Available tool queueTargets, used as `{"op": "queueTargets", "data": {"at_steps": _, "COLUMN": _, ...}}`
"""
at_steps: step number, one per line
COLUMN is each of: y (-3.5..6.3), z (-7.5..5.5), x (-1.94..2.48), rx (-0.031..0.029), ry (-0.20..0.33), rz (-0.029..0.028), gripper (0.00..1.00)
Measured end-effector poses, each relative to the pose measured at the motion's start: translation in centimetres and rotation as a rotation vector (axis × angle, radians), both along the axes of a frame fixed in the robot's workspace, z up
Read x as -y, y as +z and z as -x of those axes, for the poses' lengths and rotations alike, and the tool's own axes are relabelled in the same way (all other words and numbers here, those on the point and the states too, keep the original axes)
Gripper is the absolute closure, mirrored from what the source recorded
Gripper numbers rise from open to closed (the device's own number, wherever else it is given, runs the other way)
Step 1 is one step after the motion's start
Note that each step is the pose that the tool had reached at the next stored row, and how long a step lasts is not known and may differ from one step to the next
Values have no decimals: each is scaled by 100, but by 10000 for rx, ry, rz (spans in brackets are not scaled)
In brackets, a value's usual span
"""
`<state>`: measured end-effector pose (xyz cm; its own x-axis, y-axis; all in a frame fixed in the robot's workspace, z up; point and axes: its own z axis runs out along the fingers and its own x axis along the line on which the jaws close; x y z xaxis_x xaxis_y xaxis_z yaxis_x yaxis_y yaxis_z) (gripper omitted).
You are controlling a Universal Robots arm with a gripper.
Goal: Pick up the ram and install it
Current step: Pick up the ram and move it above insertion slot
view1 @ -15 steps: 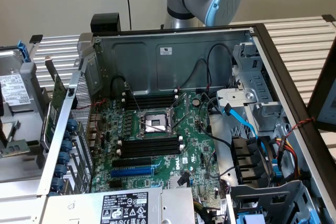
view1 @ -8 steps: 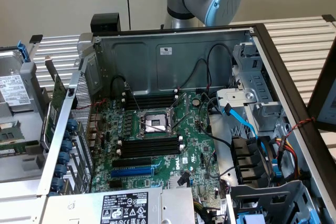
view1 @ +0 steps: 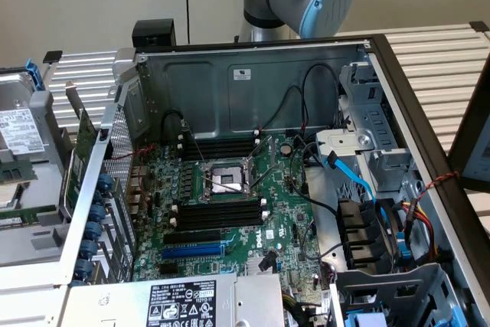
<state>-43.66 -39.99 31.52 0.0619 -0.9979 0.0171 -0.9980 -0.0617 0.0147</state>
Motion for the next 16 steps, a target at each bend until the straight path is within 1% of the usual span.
{"op": "queueTargets", "data": {"at_steps": 8, "y": 365, "z": -243, "x": 6, "rx": -26, "ry": 0, "rz": 2, "gripper": 88}}
{"op": "queueTargets", "data": {"at_steps": 12, "y": 548, "z": -364, "x": 21, "rx": -40, "ry": 4, "rz": -1, "gripper": 88}}
{"op": "queueTargets", "data": {"at_steps": 16, "y": 726, "z": -505, "x": 39, "rx": -73, "ry": 5, "rz": -1, "gripper": 88}}
